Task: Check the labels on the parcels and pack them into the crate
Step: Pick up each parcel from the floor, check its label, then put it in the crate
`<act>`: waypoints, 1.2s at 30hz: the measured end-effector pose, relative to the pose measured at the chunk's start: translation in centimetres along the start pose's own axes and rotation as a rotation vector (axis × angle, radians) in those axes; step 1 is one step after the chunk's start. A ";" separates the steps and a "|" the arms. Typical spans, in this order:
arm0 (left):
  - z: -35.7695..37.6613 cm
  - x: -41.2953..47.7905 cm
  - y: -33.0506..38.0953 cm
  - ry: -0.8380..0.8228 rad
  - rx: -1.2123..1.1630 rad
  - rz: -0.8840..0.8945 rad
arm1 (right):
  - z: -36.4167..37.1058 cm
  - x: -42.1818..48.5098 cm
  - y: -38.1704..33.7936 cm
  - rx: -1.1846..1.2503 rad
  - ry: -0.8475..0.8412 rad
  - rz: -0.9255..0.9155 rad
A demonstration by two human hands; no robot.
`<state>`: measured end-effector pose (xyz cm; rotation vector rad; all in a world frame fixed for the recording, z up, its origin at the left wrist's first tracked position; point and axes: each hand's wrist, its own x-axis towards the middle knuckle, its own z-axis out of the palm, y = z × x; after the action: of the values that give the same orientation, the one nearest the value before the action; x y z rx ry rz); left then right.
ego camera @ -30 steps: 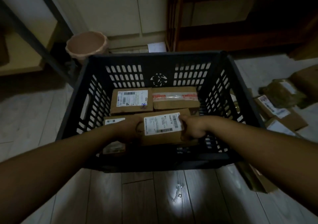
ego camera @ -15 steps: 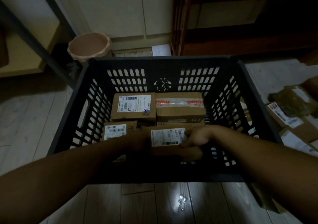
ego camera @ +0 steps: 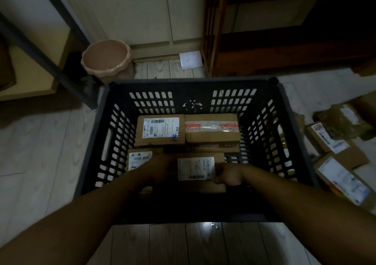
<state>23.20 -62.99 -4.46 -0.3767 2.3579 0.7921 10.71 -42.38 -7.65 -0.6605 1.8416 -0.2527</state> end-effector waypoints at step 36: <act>-30.5 -50.1 46.6 0.305 -0.013 0.195 | -16.2 -75.8 -14.8 0.047 0.860 0.241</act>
<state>27.19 -42.10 67.43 -0.2931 2.7068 0.8932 18.34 -14.90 65.95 -0.2919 2.6987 -0.4663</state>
